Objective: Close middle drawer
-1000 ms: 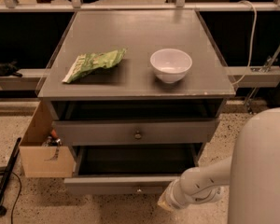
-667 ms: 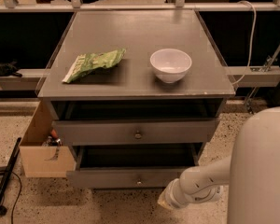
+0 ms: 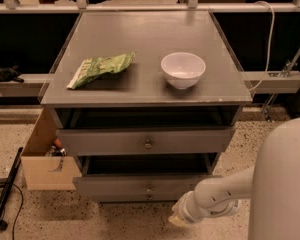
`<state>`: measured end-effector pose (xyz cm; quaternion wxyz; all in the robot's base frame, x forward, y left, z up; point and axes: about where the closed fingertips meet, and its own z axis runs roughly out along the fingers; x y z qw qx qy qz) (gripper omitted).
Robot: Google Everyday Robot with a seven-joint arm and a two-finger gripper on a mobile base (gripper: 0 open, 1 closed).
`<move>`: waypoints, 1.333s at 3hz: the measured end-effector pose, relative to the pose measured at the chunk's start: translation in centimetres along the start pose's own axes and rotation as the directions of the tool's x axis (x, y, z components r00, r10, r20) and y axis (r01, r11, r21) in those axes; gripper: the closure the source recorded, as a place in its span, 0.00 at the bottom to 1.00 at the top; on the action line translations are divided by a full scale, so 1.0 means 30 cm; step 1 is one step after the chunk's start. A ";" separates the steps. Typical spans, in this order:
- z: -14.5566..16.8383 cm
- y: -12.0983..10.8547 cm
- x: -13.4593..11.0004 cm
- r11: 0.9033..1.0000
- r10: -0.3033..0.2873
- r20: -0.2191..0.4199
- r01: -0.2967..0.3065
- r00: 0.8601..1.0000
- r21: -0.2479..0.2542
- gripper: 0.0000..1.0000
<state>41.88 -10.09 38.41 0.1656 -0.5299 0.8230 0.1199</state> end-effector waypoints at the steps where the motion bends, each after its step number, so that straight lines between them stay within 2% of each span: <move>1: 0.028 -0.120 -0.078 0.999 -0.031 -0.006 0.031 0.999 0.025 0.04; 3: 0.130 -0.254 -0.133 0.996 -0.060 -0.057 0.064 0.997 0.068 0.00; 4: 0.130 -0.254 -0.133 0.996 -0.060 -0.057 0.064 0.997 0.068 0.00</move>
Offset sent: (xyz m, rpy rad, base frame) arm 0.1364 0.0294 -0.0264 -0.1200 -0.0740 0.0727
